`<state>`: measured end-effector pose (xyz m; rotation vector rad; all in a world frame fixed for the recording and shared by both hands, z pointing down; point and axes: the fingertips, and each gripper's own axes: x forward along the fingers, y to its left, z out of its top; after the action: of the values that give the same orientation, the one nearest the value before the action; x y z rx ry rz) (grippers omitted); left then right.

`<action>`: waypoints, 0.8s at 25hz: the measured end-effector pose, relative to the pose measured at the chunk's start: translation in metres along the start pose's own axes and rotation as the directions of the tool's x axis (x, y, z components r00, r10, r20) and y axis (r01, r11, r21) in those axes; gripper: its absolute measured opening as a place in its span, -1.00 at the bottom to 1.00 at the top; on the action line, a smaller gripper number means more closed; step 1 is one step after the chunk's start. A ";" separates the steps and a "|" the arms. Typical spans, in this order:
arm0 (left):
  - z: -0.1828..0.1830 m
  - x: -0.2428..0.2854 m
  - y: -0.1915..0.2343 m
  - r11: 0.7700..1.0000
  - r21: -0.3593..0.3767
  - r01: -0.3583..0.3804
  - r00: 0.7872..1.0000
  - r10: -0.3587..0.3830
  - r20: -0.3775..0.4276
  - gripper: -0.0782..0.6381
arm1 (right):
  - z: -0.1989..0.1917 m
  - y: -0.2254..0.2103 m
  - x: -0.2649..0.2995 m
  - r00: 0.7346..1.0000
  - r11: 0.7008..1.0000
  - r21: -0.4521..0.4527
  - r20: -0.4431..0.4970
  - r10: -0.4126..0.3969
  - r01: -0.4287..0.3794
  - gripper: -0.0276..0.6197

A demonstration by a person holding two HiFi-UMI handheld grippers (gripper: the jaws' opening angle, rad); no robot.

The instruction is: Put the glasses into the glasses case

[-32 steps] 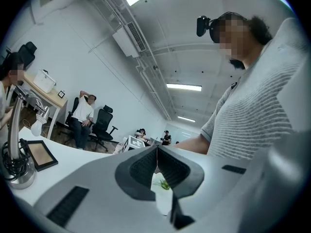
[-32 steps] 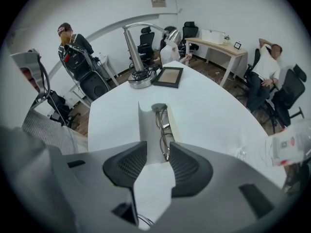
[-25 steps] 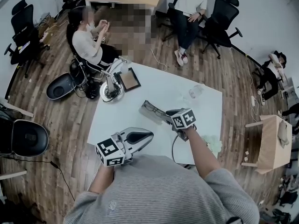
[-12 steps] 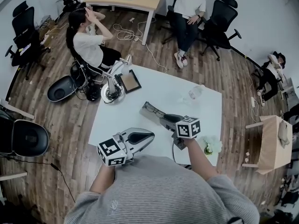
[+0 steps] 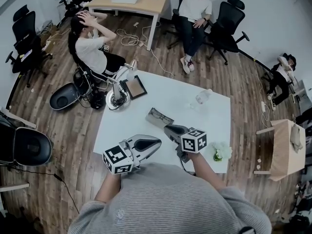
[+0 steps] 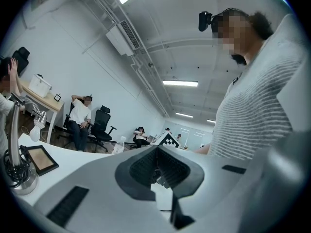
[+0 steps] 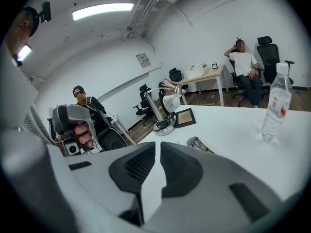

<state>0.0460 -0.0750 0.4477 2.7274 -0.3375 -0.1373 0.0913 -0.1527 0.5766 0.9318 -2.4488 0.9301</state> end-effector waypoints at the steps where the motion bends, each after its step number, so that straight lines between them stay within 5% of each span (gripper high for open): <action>1: -0.001 -0.001 0.000 1.000 0.000 0.000 1.000 0.000 -0.002 -0.75 | 0.000 0.002 -0.001 1.000 1.000 -0.003 0.007 0.001 -0.001 -0.80; 20: -0.009 -0.006 -0.001 1.000 0.002 -0.002 1.000 0.002 -0.011 -0.75 | -0.001 0.030 -0.023 0.996 0.999 -0.045 0.086 0.032 -0.028 -0.87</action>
<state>0.0420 -0.0692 0.4561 2.7289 -0.3380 -0.1215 0.0879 -0.1250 0.5512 0.9413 -2.5522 0.8590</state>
